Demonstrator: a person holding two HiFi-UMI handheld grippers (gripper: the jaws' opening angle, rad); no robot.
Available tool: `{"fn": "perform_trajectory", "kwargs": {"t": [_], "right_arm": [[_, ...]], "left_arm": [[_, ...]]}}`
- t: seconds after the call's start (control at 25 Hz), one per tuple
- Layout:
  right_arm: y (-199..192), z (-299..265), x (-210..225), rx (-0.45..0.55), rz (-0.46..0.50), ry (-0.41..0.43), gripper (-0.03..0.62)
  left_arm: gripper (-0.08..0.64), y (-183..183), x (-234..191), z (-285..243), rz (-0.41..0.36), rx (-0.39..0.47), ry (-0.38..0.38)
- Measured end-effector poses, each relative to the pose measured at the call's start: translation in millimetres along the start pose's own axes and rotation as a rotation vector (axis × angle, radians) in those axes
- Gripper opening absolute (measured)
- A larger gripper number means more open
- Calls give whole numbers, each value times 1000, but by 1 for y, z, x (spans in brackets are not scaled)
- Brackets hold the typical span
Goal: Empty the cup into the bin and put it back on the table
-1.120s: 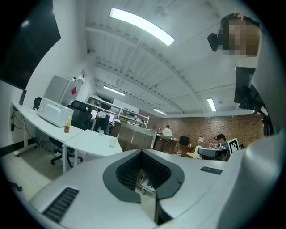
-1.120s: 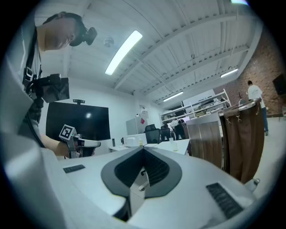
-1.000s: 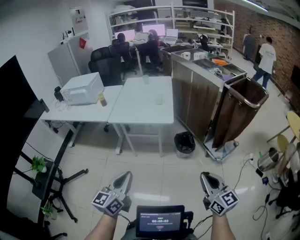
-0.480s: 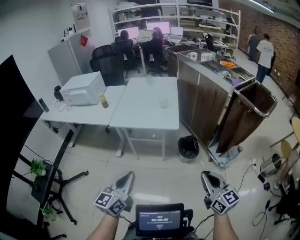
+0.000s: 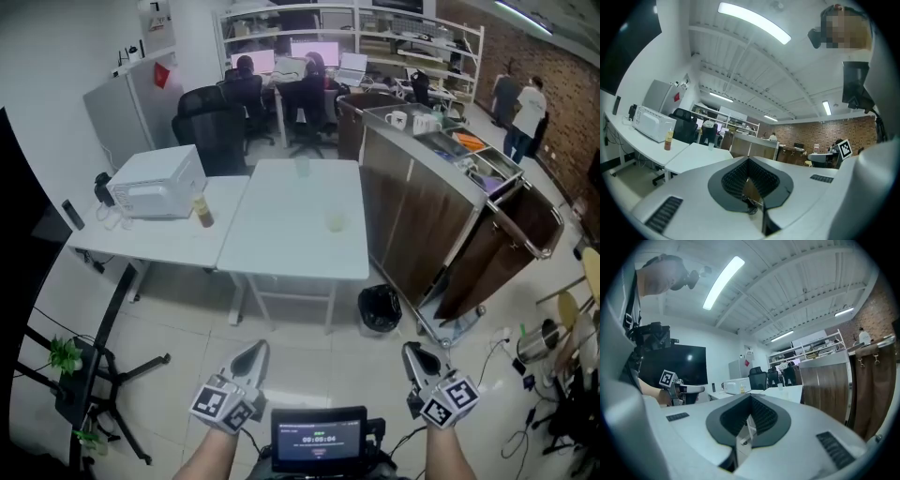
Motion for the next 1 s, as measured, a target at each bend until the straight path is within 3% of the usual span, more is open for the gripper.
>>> {"fn": "perform_trajectory", "kwargs": {"t": [0.36, 1.0], "right_arm": [[8, -54, 29, -37, 8, 5, -2], [38, -151, 138, -16, -38, 157, -2]], "left_arm": [[-9, -7, -34, -53, 57, -18, -1], [-9, -2, -47, -181, -6, -23, 122]]}}
Point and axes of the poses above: the fingertips, and each gripper's own axes: z backward along the fingers, x to its right, y out of its top, the point moved 4 cm from there along z, backward along the fingers, and after that the axes turned 5 degrees about -y, right-handed, at the moved point
